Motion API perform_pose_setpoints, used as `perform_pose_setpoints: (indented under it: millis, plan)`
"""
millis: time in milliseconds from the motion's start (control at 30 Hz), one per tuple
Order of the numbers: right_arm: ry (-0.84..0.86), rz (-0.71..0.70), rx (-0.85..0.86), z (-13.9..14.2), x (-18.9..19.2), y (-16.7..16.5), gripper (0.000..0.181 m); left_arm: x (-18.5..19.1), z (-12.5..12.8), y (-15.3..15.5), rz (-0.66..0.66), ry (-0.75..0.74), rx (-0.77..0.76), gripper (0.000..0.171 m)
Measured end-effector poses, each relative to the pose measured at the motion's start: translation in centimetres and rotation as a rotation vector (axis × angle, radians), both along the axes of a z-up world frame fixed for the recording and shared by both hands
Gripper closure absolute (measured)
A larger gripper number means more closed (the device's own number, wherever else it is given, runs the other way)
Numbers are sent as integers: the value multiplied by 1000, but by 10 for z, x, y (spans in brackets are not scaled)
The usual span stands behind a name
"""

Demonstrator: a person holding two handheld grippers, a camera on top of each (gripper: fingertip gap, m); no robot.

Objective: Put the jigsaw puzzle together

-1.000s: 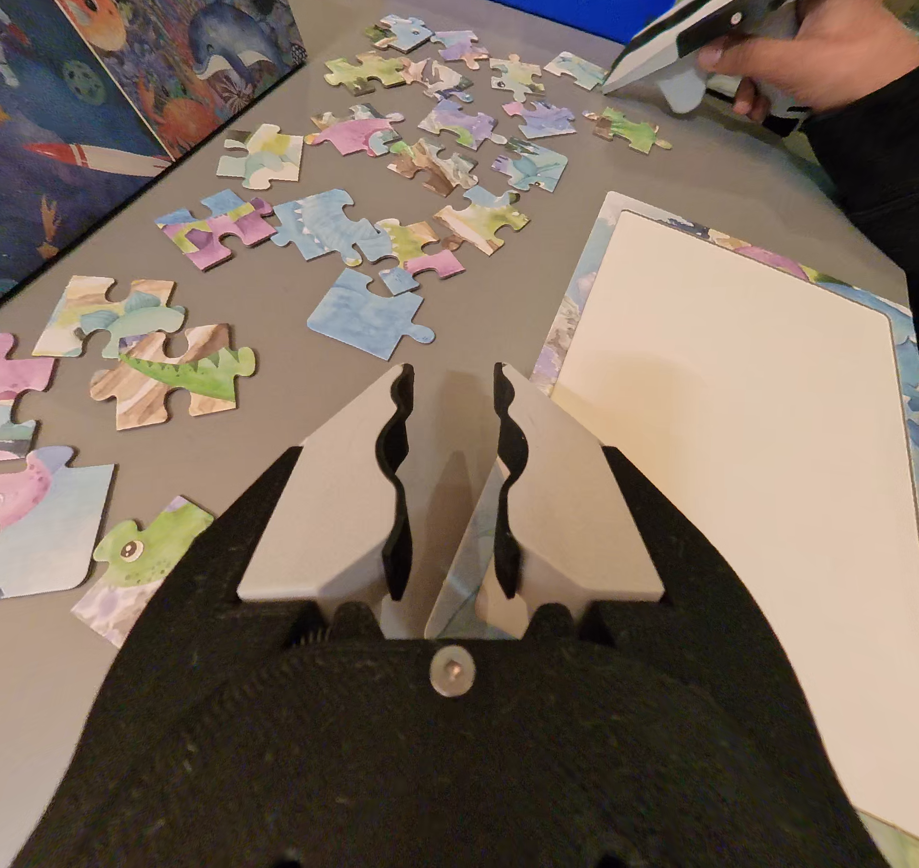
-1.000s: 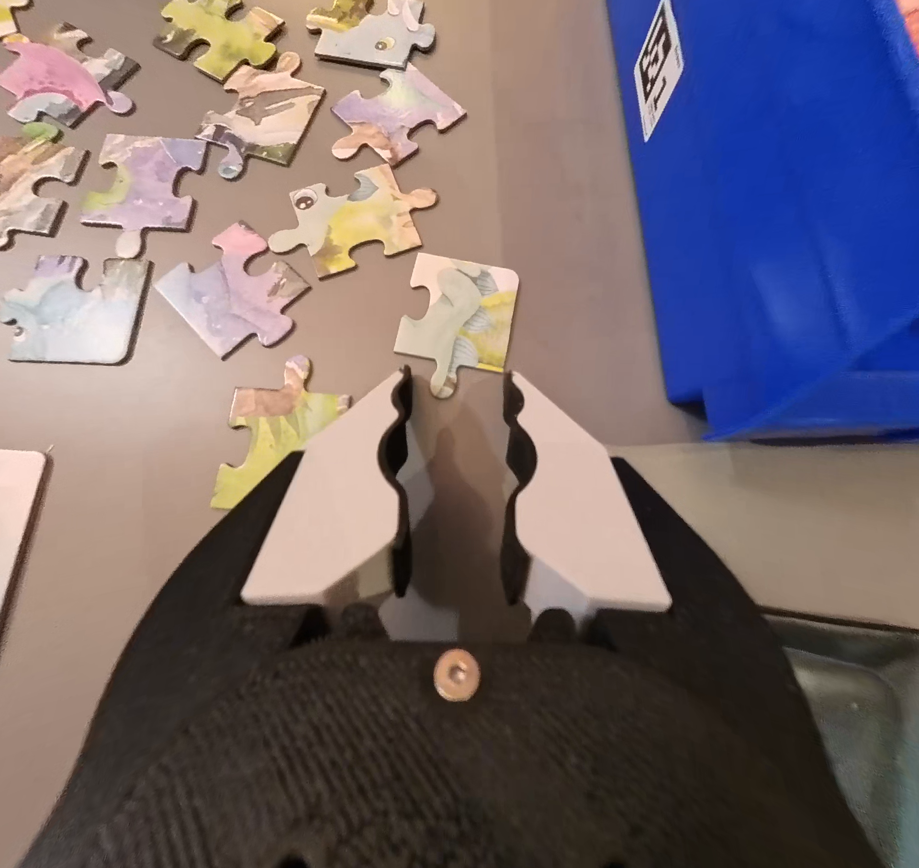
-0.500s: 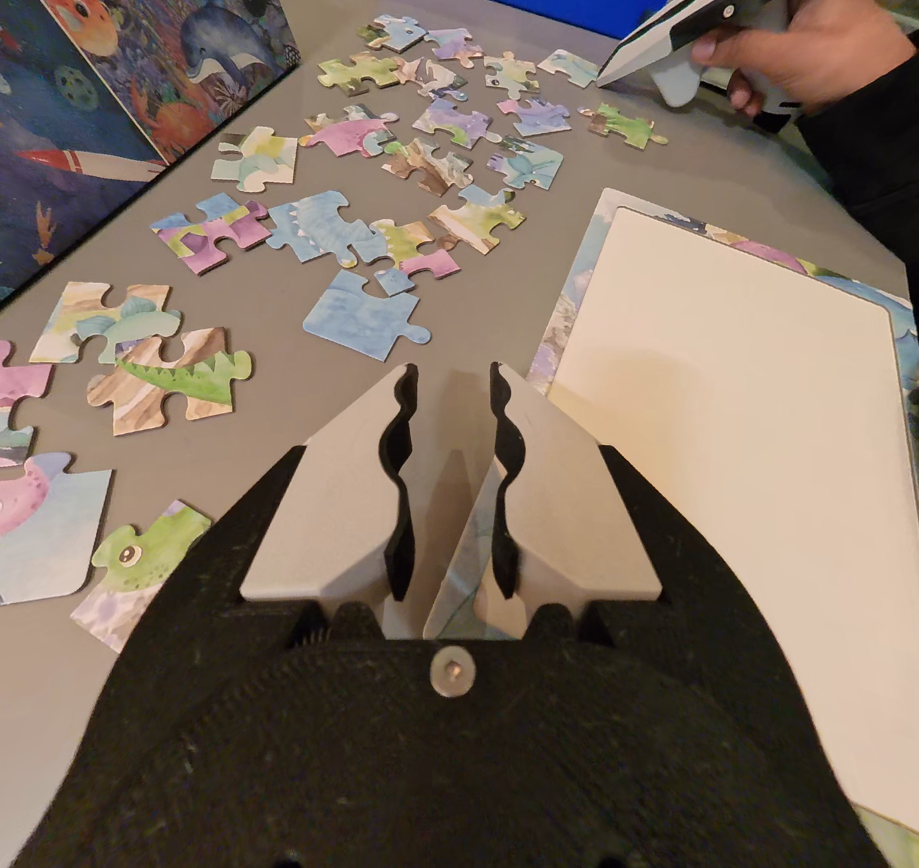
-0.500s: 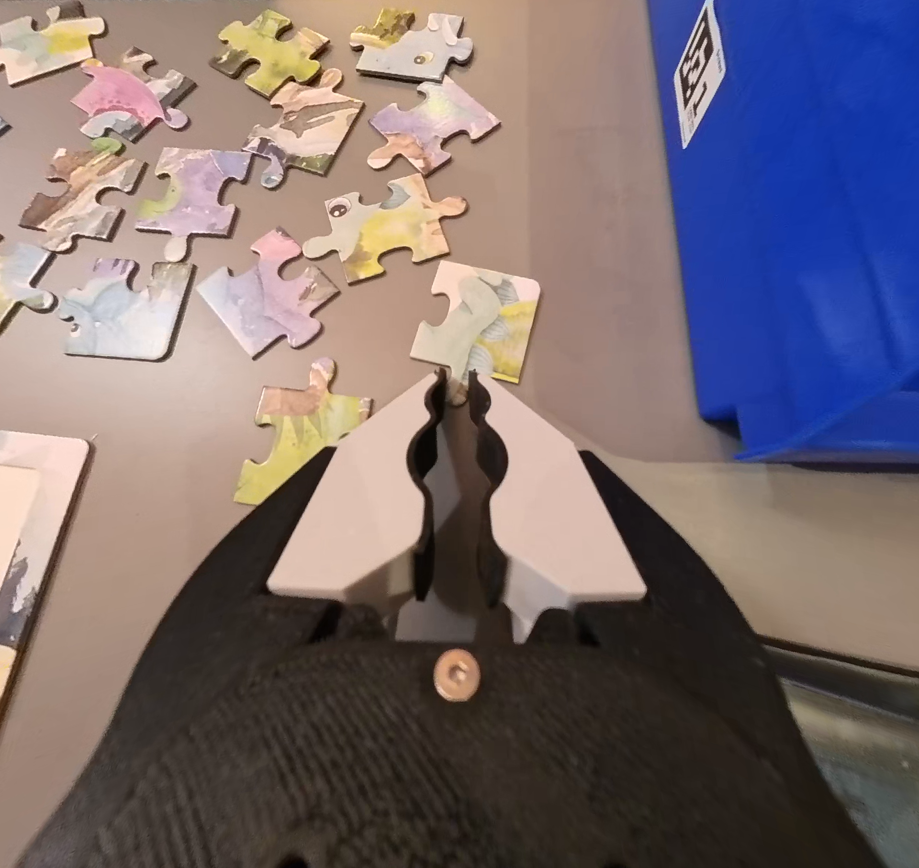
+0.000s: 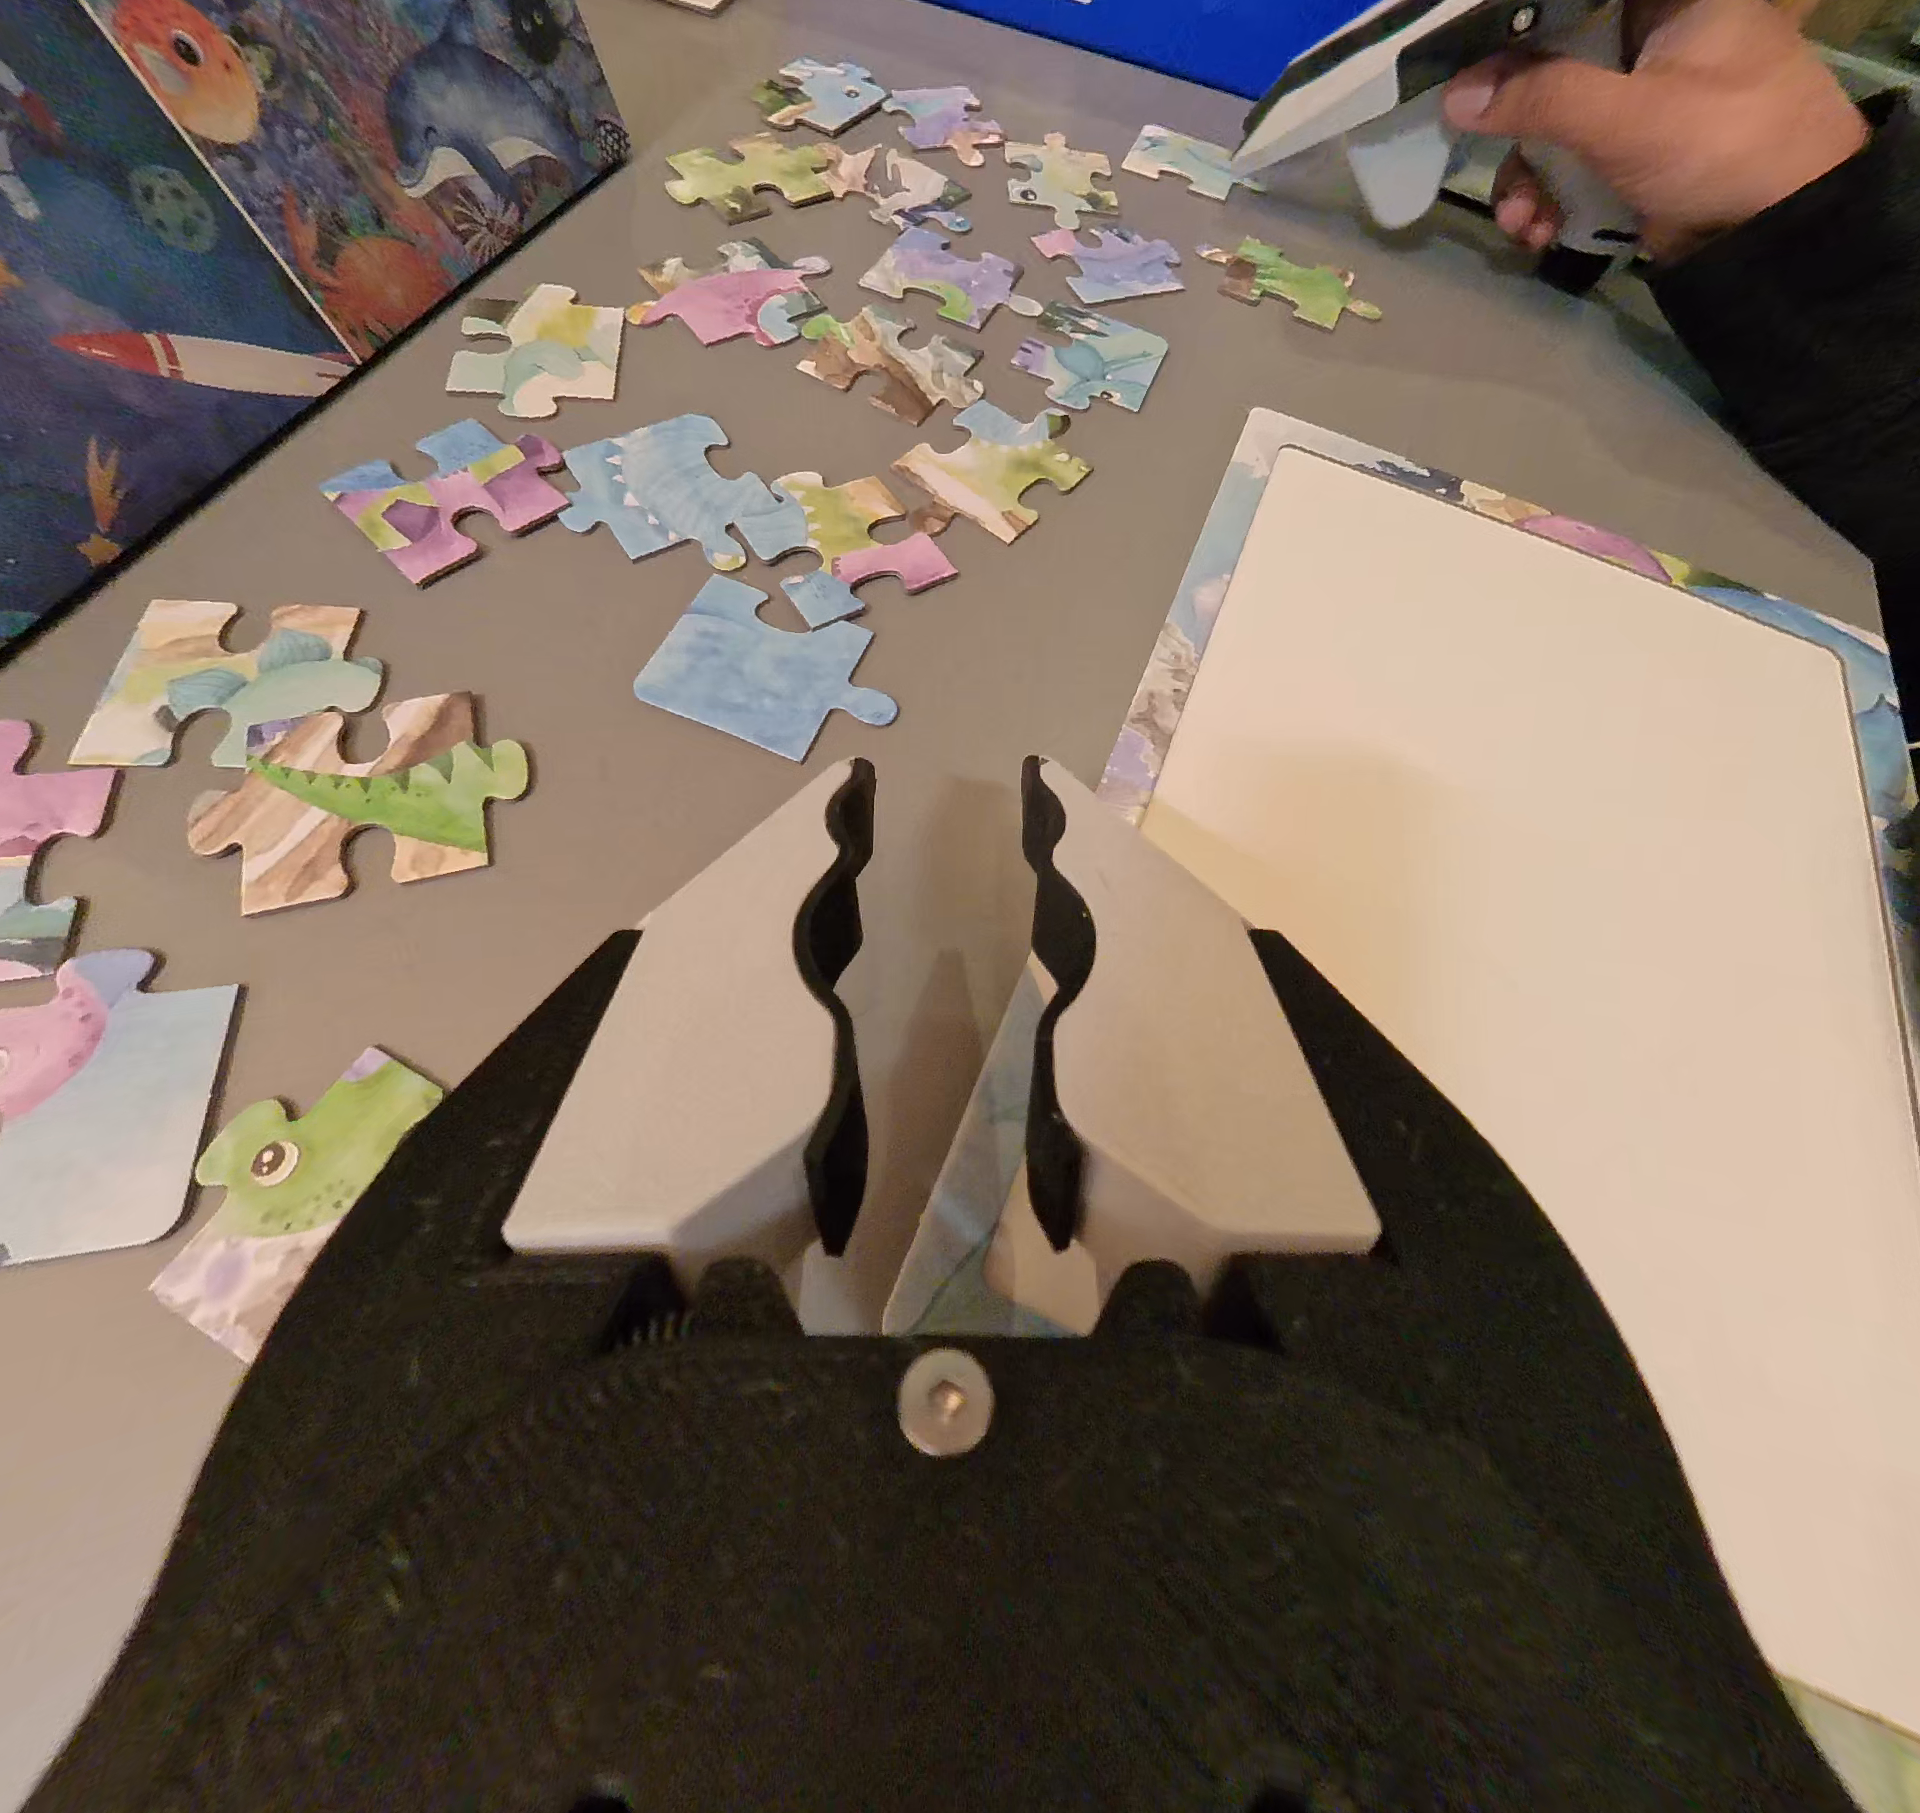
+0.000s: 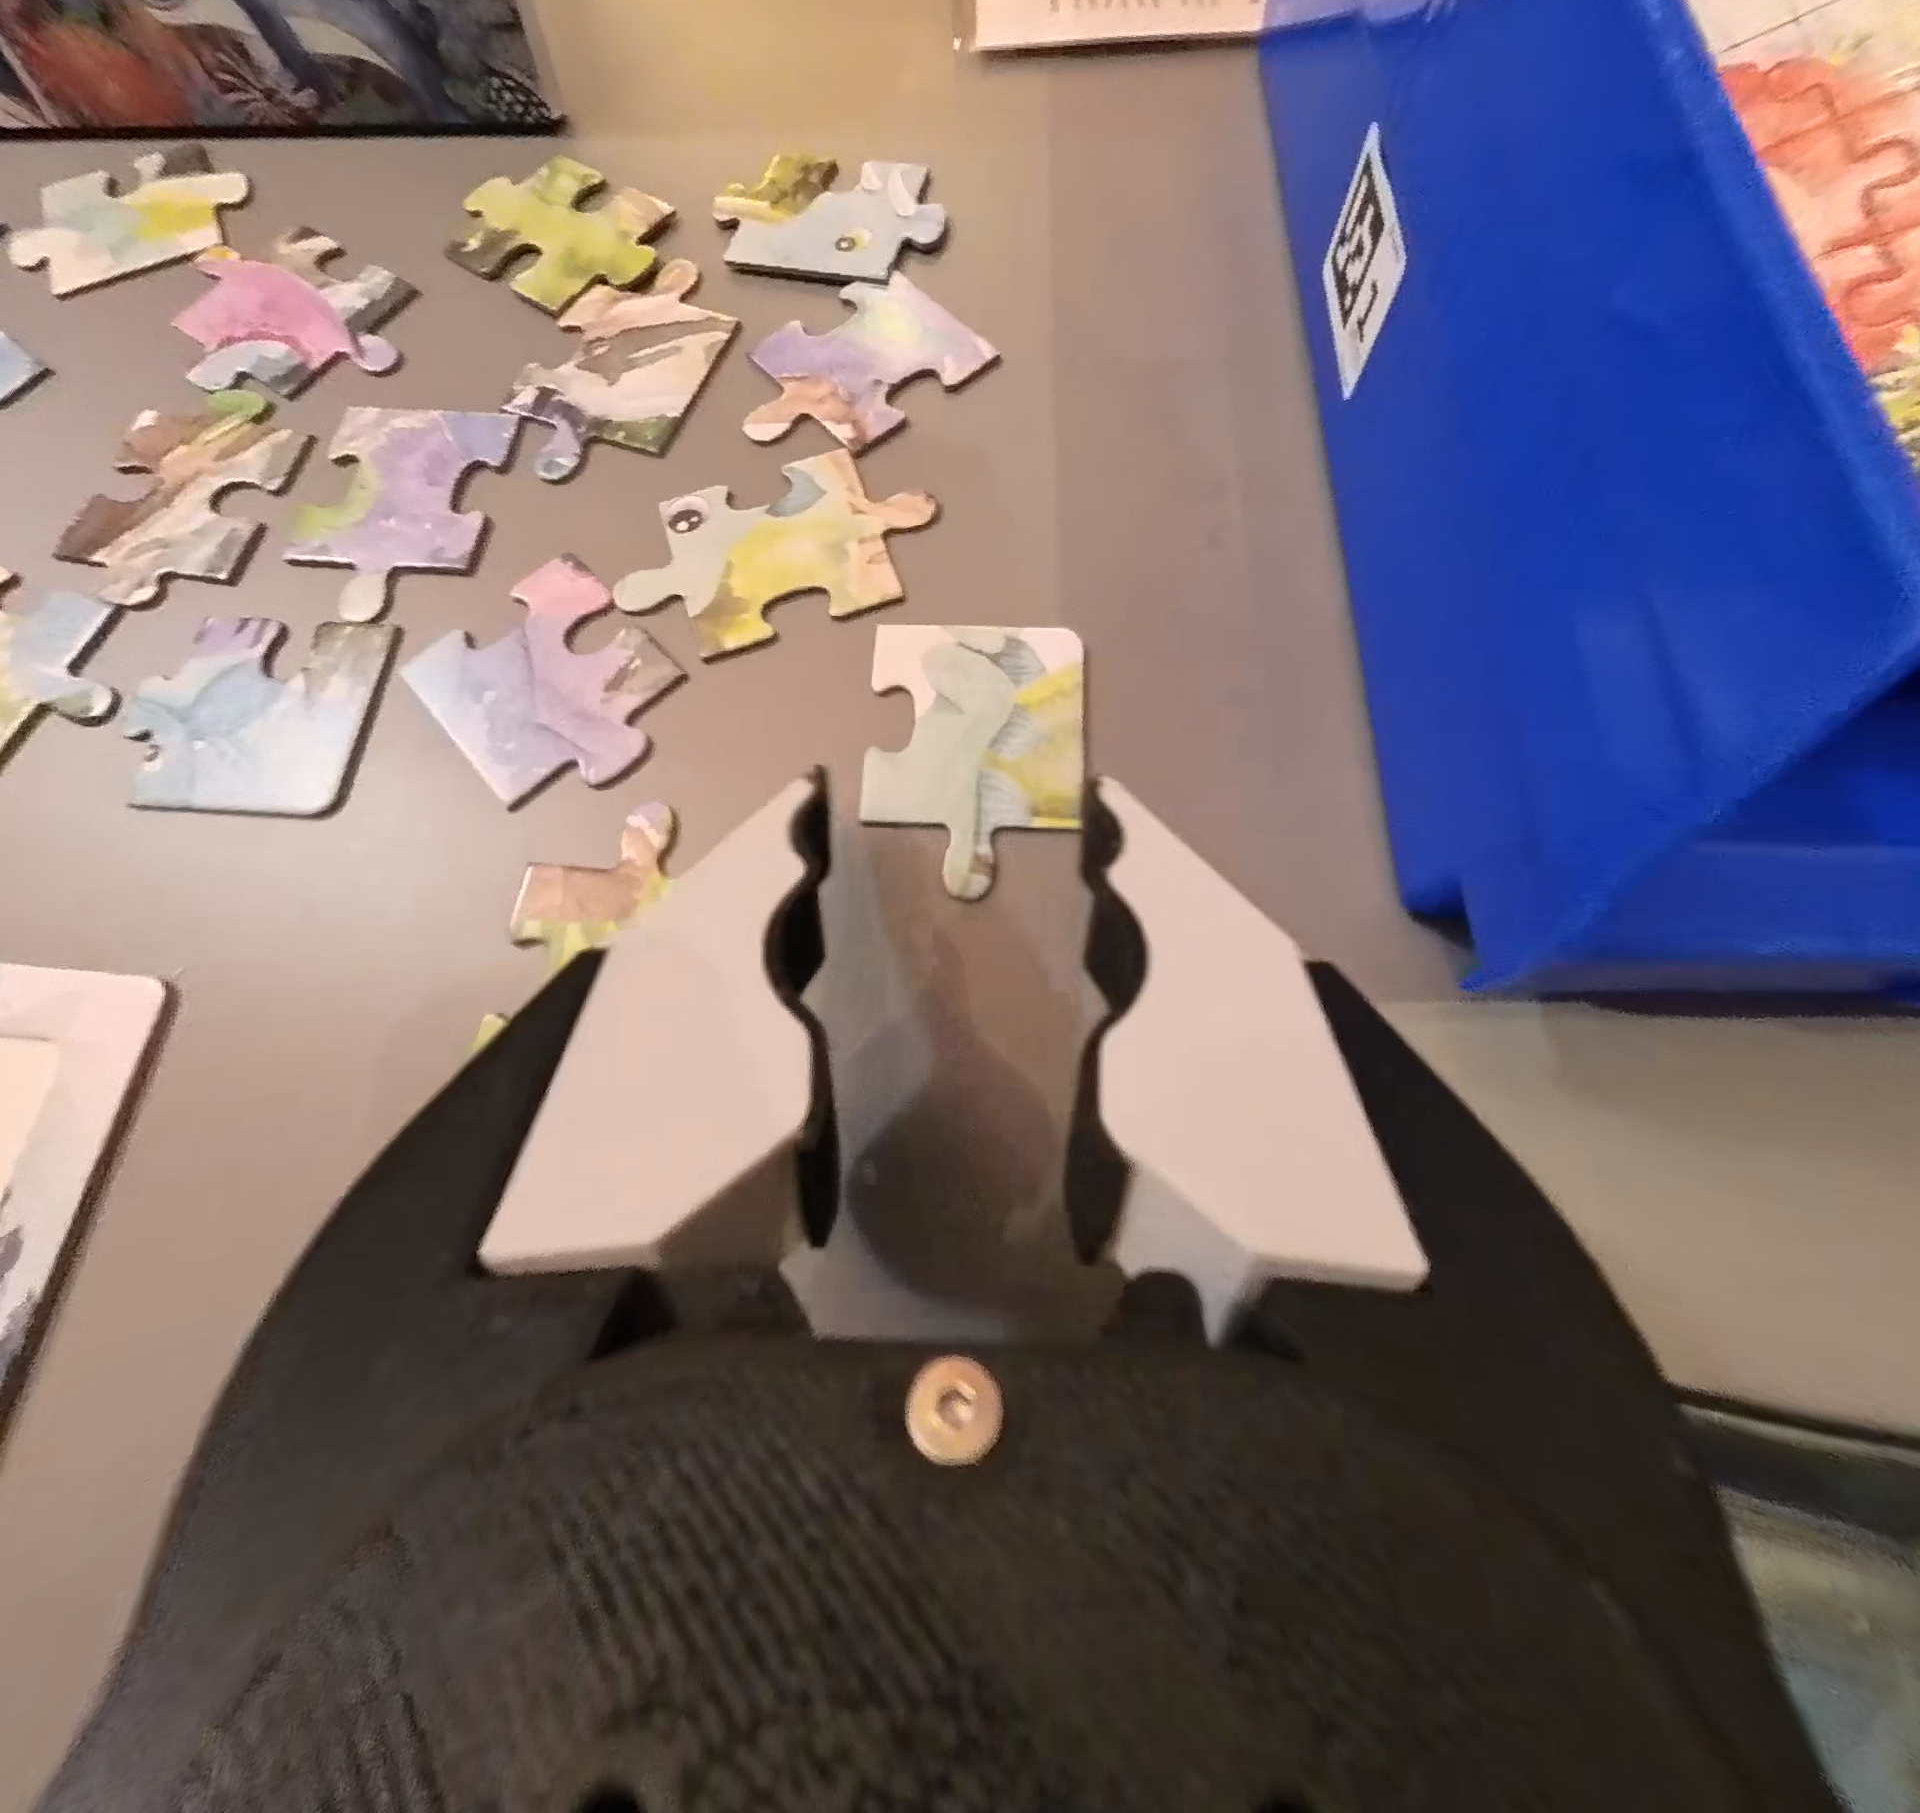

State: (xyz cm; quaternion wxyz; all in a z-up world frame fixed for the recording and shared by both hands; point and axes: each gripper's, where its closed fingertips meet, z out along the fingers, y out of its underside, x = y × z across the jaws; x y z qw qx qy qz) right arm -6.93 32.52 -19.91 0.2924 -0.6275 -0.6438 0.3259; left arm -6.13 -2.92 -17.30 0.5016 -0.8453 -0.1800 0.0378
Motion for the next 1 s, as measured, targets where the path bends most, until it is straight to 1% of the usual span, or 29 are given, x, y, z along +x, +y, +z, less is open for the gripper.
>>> perform_pose_setpoints:
  millis: [67, 100, 133, 167, 233, 433, 500, 567, 633, 700, 833, 933, 1000]
  plan:
    - [-25, -22, 5, -4, -3, 4, 115, 0, 0, 0, 1, -6, 4, 145]
    - [-46, -28, 2, -8, -4, 5, 110, 0, 1, 0, 1, -8, 8, 145]
    - [-57, -31, 4, -9, -5, 6, 109, -1, 1, 0, 2, -7, 11, 145]
    - [-59, -30, 16, -10, -6, 6, 113, -1, 2, -1, 3, -5, 14, 145]
    - [-56, 4, 39, -10, -7, 0, 137, 0, 2, -1, 2, 6, 14, 145]
    - [-43, 32, 23, -7, -3, -7, 138, 3, 1, 1, -5, 49, -12, 146]
    - [24, 56, -3, 6, -3, -12, 138, 4, 2, 1, -7, 61, -13, 147]
    - [115, 114, -49, 24, -4, -25, 138, 4, 3, 1, -6, 66, -6, 148]
    - [197, 212, -127, 41, -2, -48, 138, 3, 6, 0, 2, 54, 17, 148]
    - [267, 325, -171, 58, 2, -76, 138, 3, 11, -1, 7, 8, 76, 148]
    - [378, 579, -70, 85, 12, -143, 139, 0, 26, -7, 21, -83, 219, 147]
    - [405, 808, -32, 99, 24, -207, 138, -4, 34, -12, 39, -102, 277, 146]
    - [412, 935, 17, 107, 28, -244, 138, -5, 39, -15, 50, -100, 295, 146]
